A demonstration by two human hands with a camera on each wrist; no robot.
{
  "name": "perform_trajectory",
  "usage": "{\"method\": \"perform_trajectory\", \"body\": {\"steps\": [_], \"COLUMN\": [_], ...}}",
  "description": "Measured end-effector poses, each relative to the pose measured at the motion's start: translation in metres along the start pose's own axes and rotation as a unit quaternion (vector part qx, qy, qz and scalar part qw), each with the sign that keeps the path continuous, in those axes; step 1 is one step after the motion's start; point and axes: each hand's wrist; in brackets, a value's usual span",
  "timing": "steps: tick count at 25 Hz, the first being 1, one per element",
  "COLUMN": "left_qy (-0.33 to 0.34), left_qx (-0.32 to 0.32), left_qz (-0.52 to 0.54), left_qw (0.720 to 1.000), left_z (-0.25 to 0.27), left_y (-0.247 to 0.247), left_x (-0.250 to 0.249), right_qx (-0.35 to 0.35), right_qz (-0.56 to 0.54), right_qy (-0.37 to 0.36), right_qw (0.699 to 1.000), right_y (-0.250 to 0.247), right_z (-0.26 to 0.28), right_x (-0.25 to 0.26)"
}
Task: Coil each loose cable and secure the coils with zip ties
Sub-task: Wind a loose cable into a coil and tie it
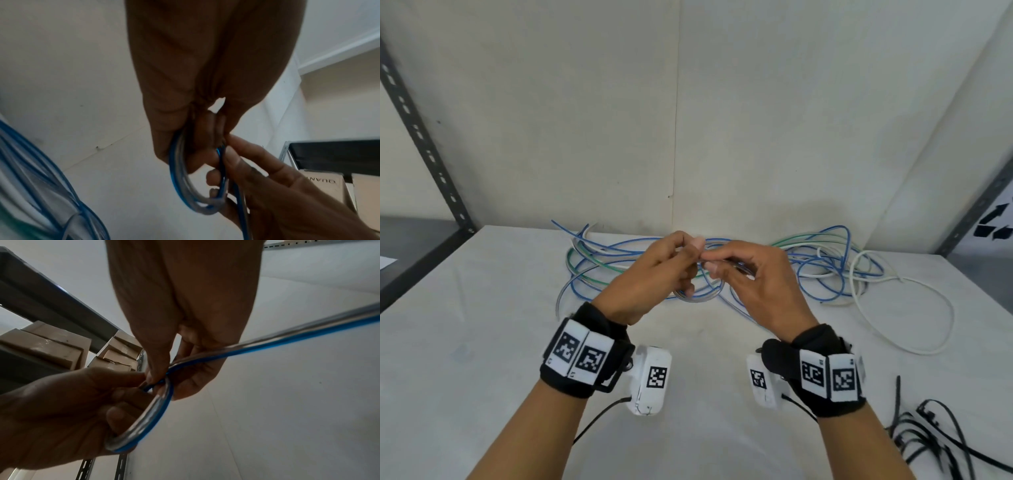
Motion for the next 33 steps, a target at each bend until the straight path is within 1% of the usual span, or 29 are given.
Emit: {"method": "perform_trajectory", "body": {"steps": [4, 5, 7, 9, 12, 15, 17, 20, 22, 24, 26, 28, 30, 31, 32, 33], "left_qy": [0.06, 0.073, 0.095, 0.11, 0.121, 0.127, 0.13, 0.123, 0.117, 0.102, 0.059, 0.008, -0.014, -0.01, 0.0, 0.012], "left_qx": [-0.046, -0.057, -0.091, -0.142, -0.199, -0.226, -0.233, -0.23, -0.22, -0.196, -0.155, -0.112, -0.077, -0.062, -0.053, -0.051], "left_qz": [-0.022, -0.017, 0.006, 0.059, 0.179, 0.246, 0.274, 0.316, 0.329, 0.334, 0.315, 0.235, 0.086, 0.027, 0.0, 0.004], "left_qw": [0.997, 0.996, 0.991, 0.982, 0.956, 0.934, 0.924, 0.912, 0.911, 0.916, 0.935, 0.966, 0.993, 0.998, 0.999, 0.999], "left_z": [-0.001, -0.001, -0.002, -0.003, -0.004, -0.005, -0.006, -0.007, -0.008, -0.009, -0.009, -0.009, -0.006, -0.004, -0.002, -0.001], "left_y": [0.004, 0.004, 0.002, -0.005, -0.011, -0.004, 0.004, 0.016, 0.023, 0.024, 0.018, 0.014, 0.013, 0.015, 0.016, 0.017], "left_x": [0.0, -0.001, -0.002, -0.005, -0.013, -0.015, -0.013, -0.007, -0.004, -0.005, -0.008, -0.01, -0.008, -0.007, -0.006, -0.005], "right_qx": [0.011, 0.004, -0.043, -0.092, -0.107, -0.1, -0.119, -0.168, -0.169, -0.164, -0.157, -0.117, -0.062, -0.044, -0.034, -0.033], "right_qz": [-0.005, -0.002, -0.015, -0.056, -0.116, -0.174, -0.204, -0.224, -0.233, -0.225, -0.174, -0.072, 0.009, 0.026, 0.032, 0.028], "right_qy": [0.009, 0.011, 0.017, 0.033, 0.043, 0.053, 0.052, 0.047, 0.053, 0.053, 0.042, 0.016, 0.002, 0.001, 0.003, 0.004], "right_qw": [1.0, 1.0, 0.999, 0.994, 0.987, 0.978, 0.97, 0.959, 0.956, 0.959, 0.971, 0.99, 0.998, 0.999, 0.999, 0.999], "right_y": [-0.002, -0.001, -0.003, -0.008, -0.004, 0.021, 0.032, 0.037, 0.036, 0.029, 0.015, -0.002, -0.012, -0.014, -0.014, -0.014], "right_z": [0.001, 0.001, 0.0, -0.001, -0.002, 0.002, 0.003, 0.004, 0.003, 0.0, -0.002, -0.002, 0.0, 0.001, 0.001, 0.001], "right_x": [0.005, 0.007, 0.008, 0.007, 0.008, 0.011, 0.01, 0.008, 0.008, 0.009, 0.009, 0.01, 0.011, 0.012, 0.012, 0.012]}}
Point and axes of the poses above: each hand's wrist, its own z-axis away from the middle knuckle, its own y-axis out of the palm, x = y × z, and after that the axes turned 5 degrees about y, right-handed
